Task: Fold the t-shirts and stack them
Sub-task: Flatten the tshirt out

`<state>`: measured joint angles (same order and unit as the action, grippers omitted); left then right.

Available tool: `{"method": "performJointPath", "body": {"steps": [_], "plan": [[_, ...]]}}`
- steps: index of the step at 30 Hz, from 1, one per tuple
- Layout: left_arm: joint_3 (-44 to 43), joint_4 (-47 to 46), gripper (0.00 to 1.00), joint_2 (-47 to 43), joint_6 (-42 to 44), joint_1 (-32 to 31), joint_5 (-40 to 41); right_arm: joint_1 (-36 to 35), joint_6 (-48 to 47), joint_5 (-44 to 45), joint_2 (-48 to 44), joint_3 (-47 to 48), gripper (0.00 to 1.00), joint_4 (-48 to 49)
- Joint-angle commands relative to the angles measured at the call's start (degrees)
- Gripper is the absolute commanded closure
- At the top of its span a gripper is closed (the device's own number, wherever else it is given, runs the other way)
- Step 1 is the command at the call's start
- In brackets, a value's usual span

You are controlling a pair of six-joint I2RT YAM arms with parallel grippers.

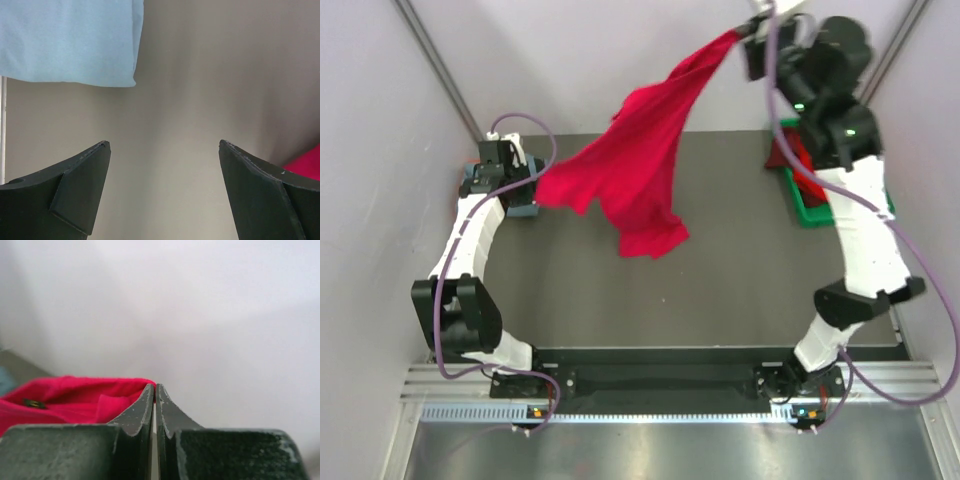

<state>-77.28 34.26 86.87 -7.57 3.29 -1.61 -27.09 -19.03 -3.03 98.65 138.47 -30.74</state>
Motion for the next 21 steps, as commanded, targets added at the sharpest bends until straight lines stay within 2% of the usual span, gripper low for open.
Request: {"method": "performJointPath", "body": {"steps": [1, 3, 6, 10, 15, 16, 17, 21], "plan": [[-1.5, -1.4, 0.06, 1.4, -0.7, 0.2, -0.3, 10.1, 0.1, 2.3, -3.4, -11.8, 1.0, 5.4], [-2.1, -1.4, 0.06, 2.3, -0.8, 0.2, -1.6, 14.7, -0.2, 2.1, -4.2, -18.7, 1.0, 6.6], [-2.3, -1.4, 0.06, 3.2, -1.0, 0.2, -2.8, 17.3, -2.2, -0.2, -1.6, -32.9, 1.0, 6.7], [-2.7, -1.0, 0.07, 3.9, -1.0, 0.1, -3.3, 17.3, -2.2, 0.1, 0.9, -41.6, 1.0, 6.0], [-3.7, -0.3, 0.07, 4.4, -0.2, 0.2, -6.6, 15.8, -3.8, 0.3, 0.3, -47.4, 1.0, 4.8], [-3.8, 0.1, 0.08, 4.4, 0.9, 0.2, -8.8, 15.5, -3.8, 1.0, 0.2, -47.7, 1.0, 4.4], [-3.9, 0.7, 0.09, 4.6, 1.4, 0.1, -15.3, 15.4, -4.1, 1.3, 0.1, -47.9, 1.0, 4.1], [-3.1, 5.5, 0.11, 5.5, 4.0, -3.5, -24.5, 14.3, -3.8, 1.5, -1.4, -48.5, 0.99, 3.8]]}}
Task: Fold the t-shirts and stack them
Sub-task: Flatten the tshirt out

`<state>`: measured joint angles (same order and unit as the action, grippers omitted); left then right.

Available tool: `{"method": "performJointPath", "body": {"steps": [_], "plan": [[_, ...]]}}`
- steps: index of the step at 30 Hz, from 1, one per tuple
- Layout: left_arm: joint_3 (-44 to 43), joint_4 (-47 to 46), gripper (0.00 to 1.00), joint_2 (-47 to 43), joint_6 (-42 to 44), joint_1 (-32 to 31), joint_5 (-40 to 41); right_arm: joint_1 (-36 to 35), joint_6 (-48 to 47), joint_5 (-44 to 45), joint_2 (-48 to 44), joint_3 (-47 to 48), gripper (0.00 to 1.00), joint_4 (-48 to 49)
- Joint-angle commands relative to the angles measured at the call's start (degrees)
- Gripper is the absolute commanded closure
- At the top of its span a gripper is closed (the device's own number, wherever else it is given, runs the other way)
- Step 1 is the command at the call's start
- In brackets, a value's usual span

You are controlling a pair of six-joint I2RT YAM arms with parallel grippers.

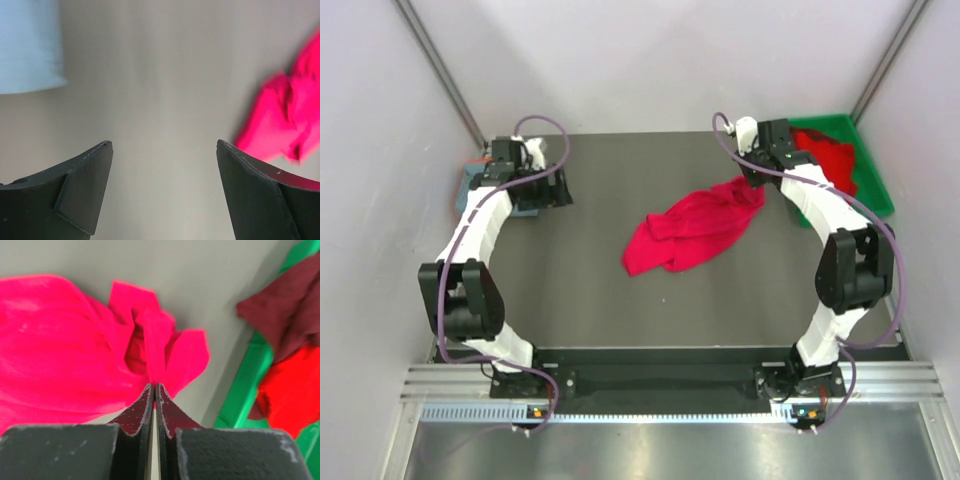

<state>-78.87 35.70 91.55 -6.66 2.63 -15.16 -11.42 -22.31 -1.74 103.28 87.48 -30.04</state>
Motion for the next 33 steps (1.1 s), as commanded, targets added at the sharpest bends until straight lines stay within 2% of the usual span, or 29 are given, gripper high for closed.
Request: {"method": "performJointPath", "body": {"steps": [1, 4, 7, 10, 12, 16, 24, 27, 30, 33], "plan": [[-1.3, 7.2, 0.11, 1.1, 6.1, -8.0, -11.3, -1.8, -0.4, 0.3, -6.2, 2.4, 1.0, 3.1], [-0.3, 12.8, 0.13, 3.8, 12.2, -17.4, -10.6, -2.3, 0.1, 0.2, -6.3, 1.8, 1.0, 3.1], [0.2, 15.5, 0.12, 6.4, 12.3, -22.1, -12.3, -2.7, 0.0, 0.2, -6.5, 0.9, 1.0, 3.4], [0.7, 14.7, 0.11, 7.7, 13.5, -25.3, -9.8, -2.7, 0.0, 0.2, -6.8, 0.4, 1.0, 3.6], [0.8, 15.0, 0.13, 9.5, 14.0, -26.2, -8.5, -2.7, 0.1, 0.3, -6.8, 0.5, 1.0, 3.8], [0.0, 16.1, 0.27, 13.8, 12.3, -26.5, -8.7, -2.7, 0.2, 0.2, -6.9, 0.7, 1.0, 3.9], [-5.2, 16.8, 0.34, 24.5, 10.1, -26.5, -8.9, -2.7, 0.2, -0.3, -7.4, 0.6, 1.0, 4.1], [-8.1, 16.9, 0.39, 27.4, 9.7, -26.5, -9.3, -2.8, 0.2, -0.5, -7.7, 0.2, 1.0, 4.0], [-10.4, 17.5, 0.52, 29.2, 9.6, -26.5, -9.9, -2.8, 0.2, -0.5, -8.3, -0.6, 1.0, 4.2], [-11.5, 17.6, 0.55, 29.7, 9.6, -26.5, -10.2, -2.6, 0.2, -0.5, -8.5, -1.4, 1.0, 4.6]]}}
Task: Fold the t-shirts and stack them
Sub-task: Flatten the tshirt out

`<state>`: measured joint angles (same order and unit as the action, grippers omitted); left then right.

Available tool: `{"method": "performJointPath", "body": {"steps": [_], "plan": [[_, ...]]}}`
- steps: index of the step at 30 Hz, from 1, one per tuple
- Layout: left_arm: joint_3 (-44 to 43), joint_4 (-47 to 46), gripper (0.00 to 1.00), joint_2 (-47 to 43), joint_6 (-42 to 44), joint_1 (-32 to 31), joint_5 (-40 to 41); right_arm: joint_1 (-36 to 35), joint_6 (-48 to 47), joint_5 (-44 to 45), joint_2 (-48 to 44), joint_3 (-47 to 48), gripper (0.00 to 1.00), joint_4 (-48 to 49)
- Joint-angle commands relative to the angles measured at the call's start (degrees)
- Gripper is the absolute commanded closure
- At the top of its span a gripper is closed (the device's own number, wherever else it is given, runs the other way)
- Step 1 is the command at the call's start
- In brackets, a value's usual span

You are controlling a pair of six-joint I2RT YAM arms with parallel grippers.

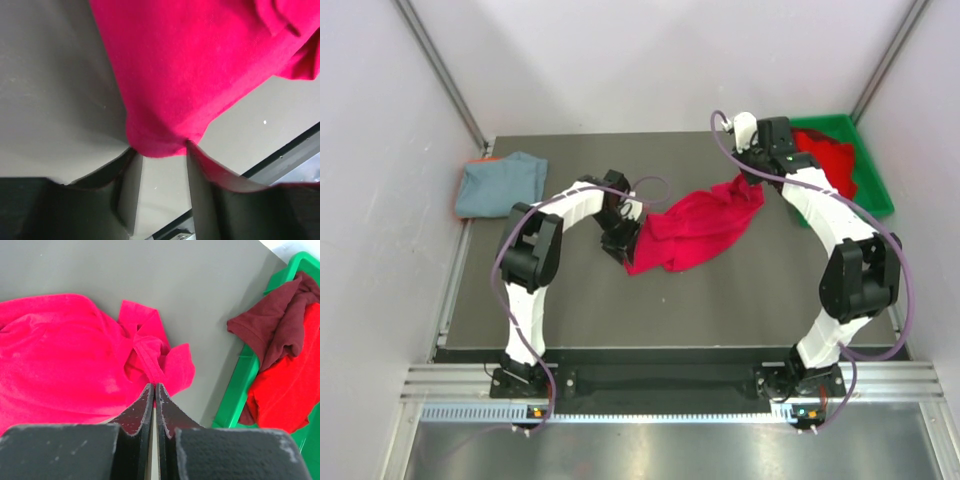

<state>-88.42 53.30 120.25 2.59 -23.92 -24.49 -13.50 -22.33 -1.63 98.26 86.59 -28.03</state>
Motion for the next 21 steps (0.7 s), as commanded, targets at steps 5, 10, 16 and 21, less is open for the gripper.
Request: {"method": "performJointPath", "body": {"steps": [5, 10, 16, 21], "plan": [[-3.1, 0.8, 1.0, 1.2, 0.5, 0.1, 0.1, -0.7, 0.1, -0.6, -3.4, -0.5, 1.0, 2.7], [-4.7, 1.3, 1.0, -4.0, 2.0, 2.6, 4.1, -0.3, 0.3, 0.9, -3.6, 1.3, 1.0, 3.5], [-6.1, -8.1, 1.0, -21.2, 7.2, 5.7, 16.4, 0.8, 3.9, 1.4, -6.2, 8.0, 1.0, 5.4], [-9.7, -17.6, 1.0, -27.1, 13.2, 5.9, 23.5, 1.4, 5.5, 1.4, -5.9, 19.6, 1.0, 5.7]]}}
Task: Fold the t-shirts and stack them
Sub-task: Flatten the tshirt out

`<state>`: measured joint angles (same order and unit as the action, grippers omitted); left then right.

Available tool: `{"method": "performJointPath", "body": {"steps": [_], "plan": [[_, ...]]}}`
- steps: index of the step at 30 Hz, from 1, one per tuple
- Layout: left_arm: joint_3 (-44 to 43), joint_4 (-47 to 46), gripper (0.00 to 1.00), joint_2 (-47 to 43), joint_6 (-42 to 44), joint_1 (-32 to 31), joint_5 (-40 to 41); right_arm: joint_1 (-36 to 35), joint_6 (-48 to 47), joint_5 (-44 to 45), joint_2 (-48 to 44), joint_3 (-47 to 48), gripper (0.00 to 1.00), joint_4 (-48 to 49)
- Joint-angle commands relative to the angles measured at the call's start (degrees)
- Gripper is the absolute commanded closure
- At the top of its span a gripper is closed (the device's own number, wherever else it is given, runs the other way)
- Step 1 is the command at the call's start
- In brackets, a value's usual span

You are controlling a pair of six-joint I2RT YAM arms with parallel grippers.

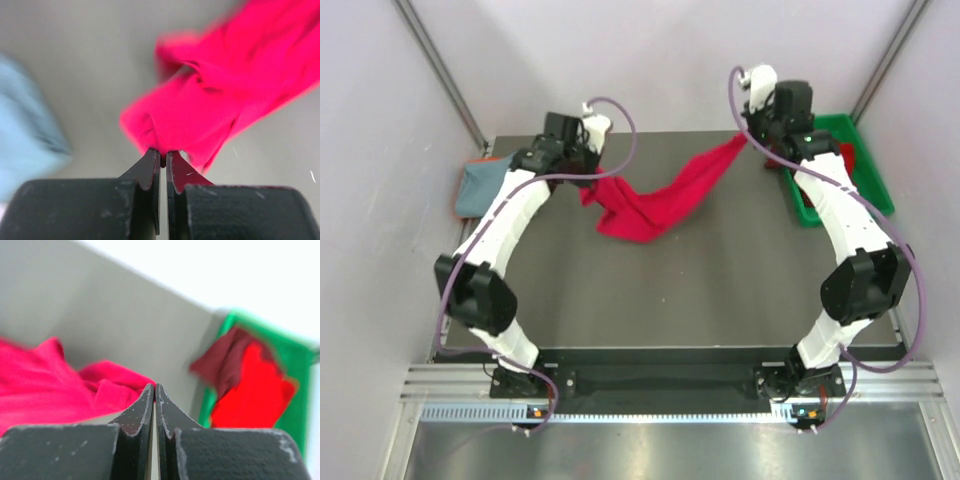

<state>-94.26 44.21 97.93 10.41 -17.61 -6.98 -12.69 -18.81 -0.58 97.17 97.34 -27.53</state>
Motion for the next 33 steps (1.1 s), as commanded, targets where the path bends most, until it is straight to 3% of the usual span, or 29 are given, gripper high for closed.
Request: {"method": "performJointPath", "body": {"steps": [1, 7, 9, 13, 17, 18, 19, 22, 25, 29, 33], "plan": [[-4.6, -9.2, 1.0, -5.7, 5.7, -0.4, 6.6, 0.6, 2.5, 1.2, -4.7, 10.4, 1.0, 5.9], [-3.5, -12.7, 1.0, -10.6, 6.7, -0.4, 11.1, 1.7, 4.3, 3.3, -7.4, 15.0, 1.0, 8.1], [-2.6, -9.2, 1.0, -11.4, 7.1, -0.3, 12.0, 2.0, 3.8, 3.0, -9.1, 11.8, 1.0, 7.9], [-0.3, 0.3, 1.0, -13.5, 5.2, 0.5, 10.2, 2.2, 2.7, 1.3, -15.2, 4.3, 1.0, -1.3], [8.6, 2.6, 1.0, -18.3, 1.4, 0.6, 4.2, 2.2, 3.0, 0.8, -24.0, -13.3, 1.0, -2.2], [9.7, 2.8, 1.0, -18.2, 0.1, 0.6, 2.6, 2.2, 3.2, 0.8, -25.3, -16.0, 0.98, -1.4], [10.8, 3.2, 1.0, -16.6, -0.4, 0.6, 2.1, 2.1, 3.2, -1.1, -25.5, -17.7, 0.77, -1.9], [7.0, 8.2, 1.0, -9.5, -0.5, 0.6, -0.5, 2.1, 4.9, -3.5, -23.0, -17.8, 0.49, -2.3], [2.0, 15.4, 1.0, -2.5, -0.7, 0.6, -4.4, 2.1, 6.1, -7.5, -18.4, -12.3, 0.43, -1.4], [2.6, 15.2, 1.0, 0.4, -2.2, 0.6, -8.3, 0.6, 8.9, -12.7, -10.5, -4.9, 0.43, -1.3], [4.1, 13.8, 1.0, 1.3, -3.0, 0.6, -8.3, -3.2, 6.8, -16.5, -3.2, -3.5, 0.42, -1.5]]}}
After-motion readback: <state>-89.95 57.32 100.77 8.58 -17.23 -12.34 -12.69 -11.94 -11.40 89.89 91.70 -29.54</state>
